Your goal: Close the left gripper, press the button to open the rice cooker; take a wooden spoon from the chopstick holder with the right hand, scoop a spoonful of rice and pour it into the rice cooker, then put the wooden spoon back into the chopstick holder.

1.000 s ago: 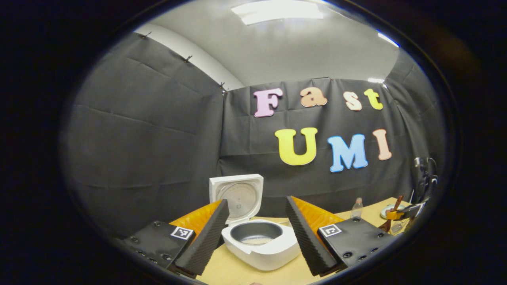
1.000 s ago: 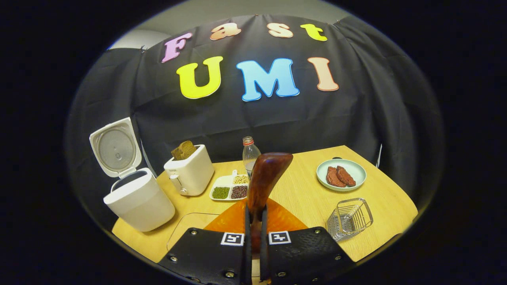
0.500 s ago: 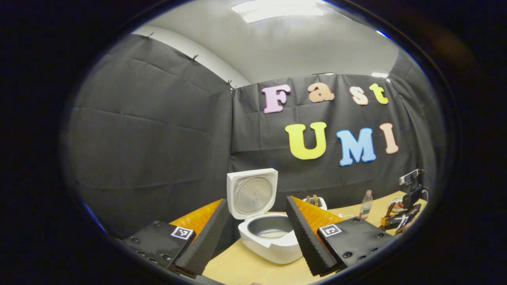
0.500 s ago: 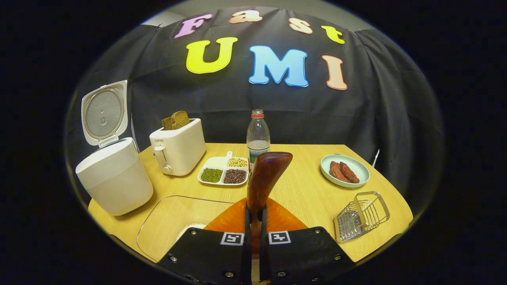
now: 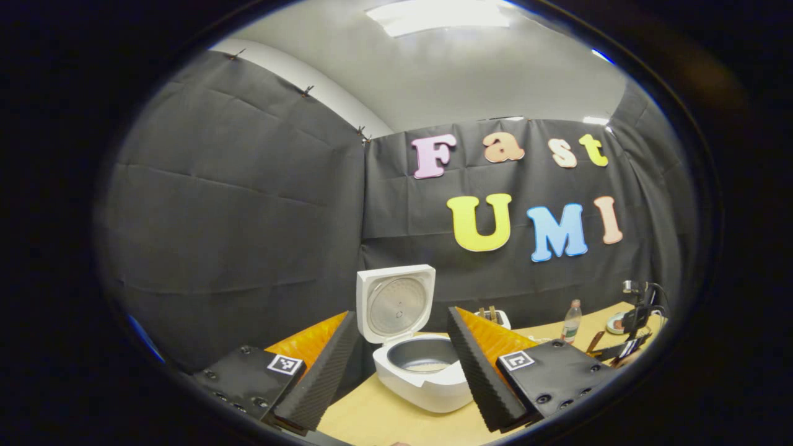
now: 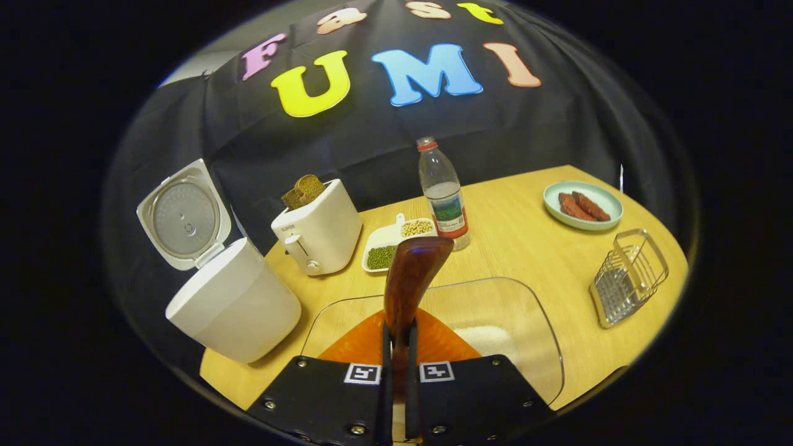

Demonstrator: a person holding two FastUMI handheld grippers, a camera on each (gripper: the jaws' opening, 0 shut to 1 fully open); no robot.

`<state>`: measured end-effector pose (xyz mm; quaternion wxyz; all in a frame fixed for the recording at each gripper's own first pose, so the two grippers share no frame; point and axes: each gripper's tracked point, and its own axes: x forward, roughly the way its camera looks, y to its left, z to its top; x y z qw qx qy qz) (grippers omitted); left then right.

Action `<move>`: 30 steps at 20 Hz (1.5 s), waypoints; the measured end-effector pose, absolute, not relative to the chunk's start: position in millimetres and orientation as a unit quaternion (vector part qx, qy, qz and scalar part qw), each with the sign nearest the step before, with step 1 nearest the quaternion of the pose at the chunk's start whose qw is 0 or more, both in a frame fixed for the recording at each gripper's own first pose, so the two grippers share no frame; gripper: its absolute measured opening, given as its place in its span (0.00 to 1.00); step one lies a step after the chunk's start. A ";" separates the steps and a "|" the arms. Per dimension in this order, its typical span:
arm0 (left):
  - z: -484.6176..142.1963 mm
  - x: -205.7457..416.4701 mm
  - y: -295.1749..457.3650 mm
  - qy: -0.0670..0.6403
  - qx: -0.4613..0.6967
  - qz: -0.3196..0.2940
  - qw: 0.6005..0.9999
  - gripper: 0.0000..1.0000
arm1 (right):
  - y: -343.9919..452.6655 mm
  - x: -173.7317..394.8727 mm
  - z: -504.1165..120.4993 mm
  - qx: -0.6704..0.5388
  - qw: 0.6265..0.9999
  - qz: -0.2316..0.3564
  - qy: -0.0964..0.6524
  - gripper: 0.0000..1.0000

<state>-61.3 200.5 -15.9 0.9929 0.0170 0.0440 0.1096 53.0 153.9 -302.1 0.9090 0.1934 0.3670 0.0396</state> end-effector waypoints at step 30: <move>-39.4 -69.7 259.6 0.051 -0.005 0.146 0.988 1.00 | 252.5 145.4 -133.6 0.508 0.797 0.138 0.295 0.08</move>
